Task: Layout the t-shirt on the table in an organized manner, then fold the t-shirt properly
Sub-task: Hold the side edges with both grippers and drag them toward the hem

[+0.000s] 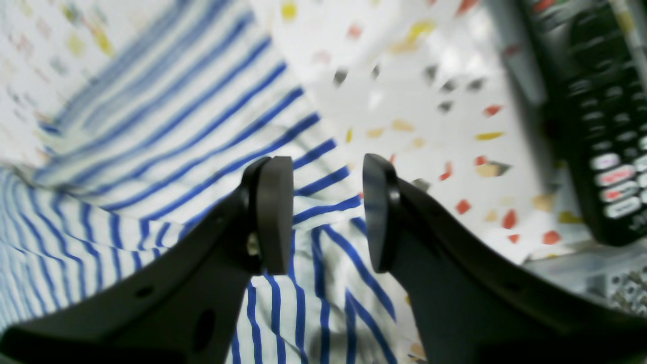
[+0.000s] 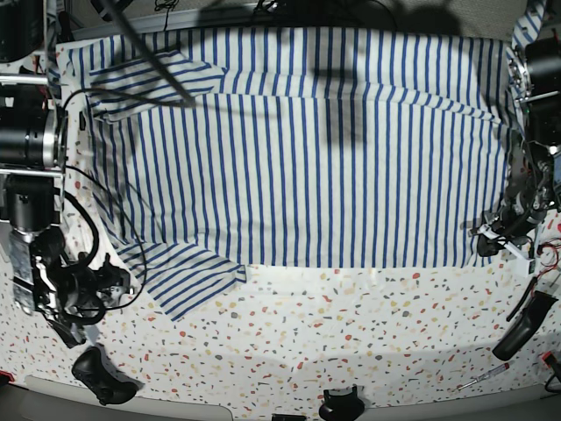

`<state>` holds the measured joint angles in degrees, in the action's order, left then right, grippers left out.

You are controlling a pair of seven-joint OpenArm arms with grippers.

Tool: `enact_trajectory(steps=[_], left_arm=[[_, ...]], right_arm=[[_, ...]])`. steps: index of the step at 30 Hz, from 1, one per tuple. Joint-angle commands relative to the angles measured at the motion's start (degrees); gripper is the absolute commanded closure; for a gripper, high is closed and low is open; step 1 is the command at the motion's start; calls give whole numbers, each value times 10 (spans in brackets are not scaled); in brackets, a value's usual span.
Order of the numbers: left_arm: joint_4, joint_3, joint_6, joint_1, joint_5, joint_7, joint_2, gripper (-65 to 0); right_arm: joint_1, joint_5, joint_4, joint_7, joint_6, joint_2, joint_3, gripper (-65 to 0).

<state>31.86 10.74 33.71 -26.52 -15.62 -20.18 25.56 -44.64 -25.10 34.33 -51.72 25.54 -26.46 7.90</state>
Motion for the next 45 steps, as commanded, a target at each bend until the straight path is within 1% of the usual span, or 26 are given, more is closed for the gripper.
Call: enact_trajectory(steps=[1, 6, 11, 20, 26, 28, 31, 32, 34, 35, 37, 38, 44, 45], left_arm=[[5, 0, 2, -9, 6, -12, 6, 0], [5, 0, 2, -9, 6, -12, 6, 0], [5, 0, 2, -9, 6, -12, 6, 0], [5, 0, 2, -9, 5, -12, 6, 0], [5, 0, 2, -9, 5, -12, 6, 0], [5, 0, 2, -9, 5, -12, 6, 0], [5, 0, 2, -9, 3, -12, 6, 0], [5, 0, 2, -9, 3, -12, 6, 0], [5, 0, 2, -9, -3, -12, 6, 0], [5, 0, 2, -9, -10, -12, 6, 0], [5, 0, 2, -9, -23, -12, 6, 0], [5, 0, 2, -9, -33, -12, 6, 0], [9, 0, 2, -9, -77, -13, 7, 0], [13, 0, 2, -9, -85, -17, 7, 0]], right_arm=[[-25, 7, 7, 11, 2, -5, 5, -225], [-23, 46, 6, 9, -8, 9, 12, -225], [-19, 87, -24, 24, -23, 10, 11, -225], [-18, 89, -85, 63, -23, 7, 11, -225], [-18, 136, -116, 78, -24, 6, 11, -225], [-18, 134, -124, 78, -24, 3, 11, -225], [-18, 109, -130, 78, -23, 1, 11, -223], [-18, 101, -132, 77, -19, 1, 11, -211], [-17, 94, -132, 78, -4, 2, 11, -157], [-16, 95, -132, 79, 1, 2, 11, -116], [-13, 95, -132, 87, 6, 1, 11, -12], [-12, 95, -132, 95, 6, 1, 11, 0], [-10, 95, -123, 106, 7, 0, 11, 0], [-10, 94, -116, 106, 16, -1, 11, 0]])
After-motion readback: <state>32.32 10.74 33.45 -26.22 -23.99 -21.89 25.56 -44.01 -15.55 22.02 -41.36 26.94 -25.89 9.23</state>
